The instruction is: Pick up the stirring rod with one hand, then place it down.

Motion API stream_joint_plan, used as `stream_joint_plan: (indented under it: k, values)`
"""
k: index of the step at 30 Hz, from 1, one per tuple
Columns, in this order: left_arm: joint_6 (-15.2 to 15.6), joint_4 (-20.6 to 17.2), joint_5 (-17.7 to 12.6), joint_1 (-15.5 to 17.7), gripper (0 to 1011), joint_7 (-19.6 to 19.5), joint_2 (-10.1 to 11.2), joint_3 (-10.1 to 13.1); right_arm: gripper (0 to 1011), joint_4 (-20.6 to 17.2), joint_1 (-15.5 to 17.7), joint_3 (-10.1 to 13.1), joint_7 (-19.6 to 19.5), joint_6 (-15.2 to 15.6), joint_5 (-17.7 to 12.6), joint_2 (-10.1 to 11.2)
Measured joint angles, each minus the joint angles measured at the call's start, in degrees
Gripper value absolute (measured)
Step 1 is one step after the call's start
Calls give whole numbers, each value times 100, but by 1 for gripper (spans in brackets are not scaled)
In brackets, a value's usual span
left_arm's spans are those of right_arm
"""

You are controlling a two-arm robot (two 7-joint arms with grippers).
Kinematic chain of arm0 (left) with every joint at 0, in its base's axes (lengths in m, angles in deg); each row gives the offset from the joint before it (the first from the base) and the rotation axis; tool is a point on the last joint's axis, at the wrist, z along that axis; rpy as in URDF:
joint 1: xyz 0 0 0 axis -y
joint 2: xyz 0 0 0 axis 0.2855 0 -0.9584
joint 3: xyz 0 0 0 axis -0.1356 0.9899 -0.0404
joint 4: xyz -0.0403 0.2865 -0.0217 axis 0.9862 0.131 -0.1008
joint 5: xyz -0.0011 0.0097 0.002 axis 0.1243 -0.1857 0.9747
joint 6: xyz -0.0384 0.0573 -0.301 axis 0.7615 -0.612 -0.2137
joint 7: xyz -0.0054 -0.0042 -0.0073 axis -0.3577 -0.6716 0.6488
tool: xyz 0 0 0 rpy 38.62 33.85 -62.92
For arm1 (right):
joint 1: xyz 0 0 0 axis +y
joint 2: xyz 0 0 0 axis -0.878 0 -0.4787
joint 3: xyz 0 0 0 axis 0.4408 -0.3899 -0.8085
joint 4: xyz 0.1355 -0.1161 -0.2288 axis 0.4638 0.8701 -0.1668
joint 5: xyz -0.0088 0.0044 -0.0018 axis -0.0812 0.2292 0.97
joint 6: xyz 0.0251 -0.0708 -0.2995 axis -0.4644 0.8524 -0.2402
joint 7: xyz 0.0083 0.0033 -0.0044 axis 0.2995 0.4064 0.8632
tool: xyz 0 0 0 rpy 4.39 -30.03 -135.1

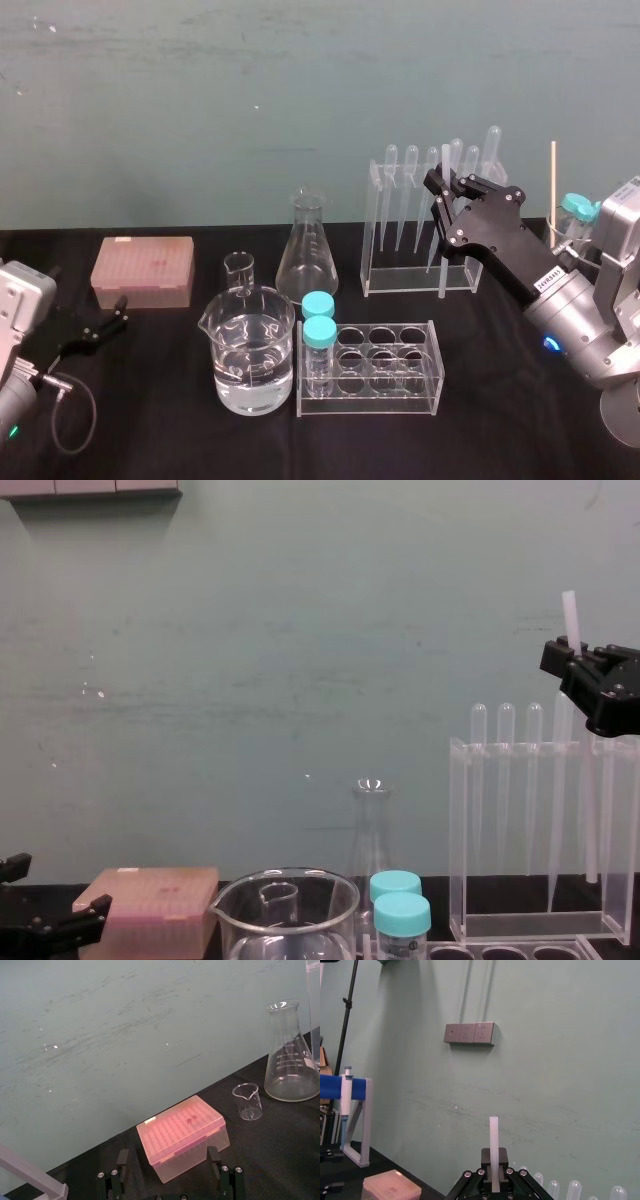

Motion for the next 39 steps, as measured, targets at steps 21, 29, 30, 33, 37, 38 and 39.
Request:
stream_joint_plan:
  k: [21,29,30,33,37,38,39]
  values:
    - [0,0,0,0,1000,0,0,0,71,0,0,0,0,1,0,0]
    - [0,0,0,0,1000,0,0,0,70,0,0,0,0,1,0,0]
    - [0,0,0,0,1000,0,0,0,70,0,0,0,-1,1,0,0]
    - [0,0,0,0,1000,0,0,0,70,0,0,0,-1,1,0,0]
    - [0,0,0,0,1000,1,0,0,70,0,0,0,-1,0,0,0]
    - [0,0,0,0,1000,0,0,0,71,0,0,0,-1,0,0,0]
    - [0,0,0,0,1000,0,0,0,71,0,0,0,-1,1,0,0]
